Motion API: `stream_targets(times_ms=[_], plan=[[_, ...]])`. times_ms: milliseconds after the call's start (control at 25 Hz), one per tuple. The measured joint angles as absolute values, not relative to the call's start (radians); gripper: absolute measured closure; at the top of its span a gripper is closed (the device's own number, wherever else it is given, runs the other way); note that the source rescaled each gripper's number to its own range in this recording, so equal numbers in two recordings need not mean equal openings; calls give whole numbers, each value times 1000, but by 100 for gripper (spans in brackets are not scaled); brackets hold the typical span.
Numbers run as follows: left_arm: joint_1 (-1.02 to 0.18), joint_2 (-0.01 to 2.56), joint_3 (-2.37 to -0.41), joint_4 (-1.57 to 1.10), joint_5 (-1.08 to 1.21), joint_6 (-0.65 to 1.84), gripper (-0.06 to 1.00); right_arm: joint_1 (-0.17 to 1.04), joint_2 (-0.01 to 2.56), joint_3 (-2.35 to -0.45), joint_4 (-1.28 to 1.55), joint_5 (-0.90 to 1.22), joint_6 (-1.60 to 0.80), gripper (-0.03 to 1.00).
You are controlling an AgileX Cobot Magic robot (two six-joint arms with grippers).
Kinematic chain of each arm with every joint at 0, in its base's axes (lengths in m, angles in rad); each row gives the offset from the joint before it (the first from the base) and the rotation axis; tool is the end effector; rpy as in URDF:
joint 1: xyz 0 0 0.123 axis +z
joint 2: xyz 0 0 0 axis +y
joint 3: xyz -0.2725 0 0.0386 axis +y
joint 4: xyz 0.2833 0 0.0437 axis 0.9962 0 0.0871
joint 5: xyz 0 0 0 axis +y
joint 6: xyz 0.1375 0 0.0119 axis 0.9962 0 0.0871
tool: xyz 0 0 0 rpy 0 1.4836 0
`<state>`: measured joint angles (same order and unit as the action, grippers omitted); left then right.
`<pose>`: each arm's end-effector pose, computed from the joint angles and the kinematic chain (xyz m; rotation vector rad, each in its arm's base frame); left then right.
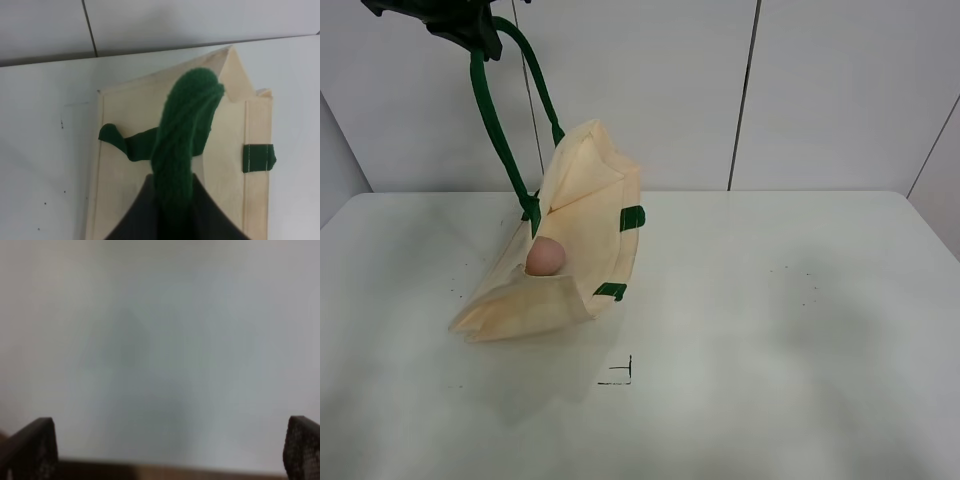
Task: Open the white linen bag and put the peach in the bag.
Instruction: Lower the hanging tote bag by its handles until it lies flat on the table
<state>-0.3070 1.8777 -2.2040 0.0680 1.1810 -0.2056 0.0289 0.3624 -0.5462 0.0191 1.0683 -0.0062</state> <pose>0.4531 -0.1345 0.4077 0.1177 2.3388 -0.1684 0.1256 0.0059 0.2516 -0.0387 2.3678 0.0352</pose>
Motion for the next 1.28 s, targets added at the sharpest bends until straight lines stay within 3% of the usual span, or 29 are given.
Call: stream_targets(times_ms=[280, 640, 1160, 1280], plan=[[-307, 1878, -2204, 68, 1181, -206, 94, 30, 7, -492, 15, 1033, -6, -3], [-307, 1889, -2197, 68, 1181, -206, 94, 31, -2, -491, 9, 1032, -6, -3], [-307, 2109, -1907, -39, 998, -205, 94, 31, -2, -491, 8, 1032, -6, -3], [-307, 2162, -1902, -55, 988, -186, 81, 31, -2, -491, 8, 1032, -6, -3]])
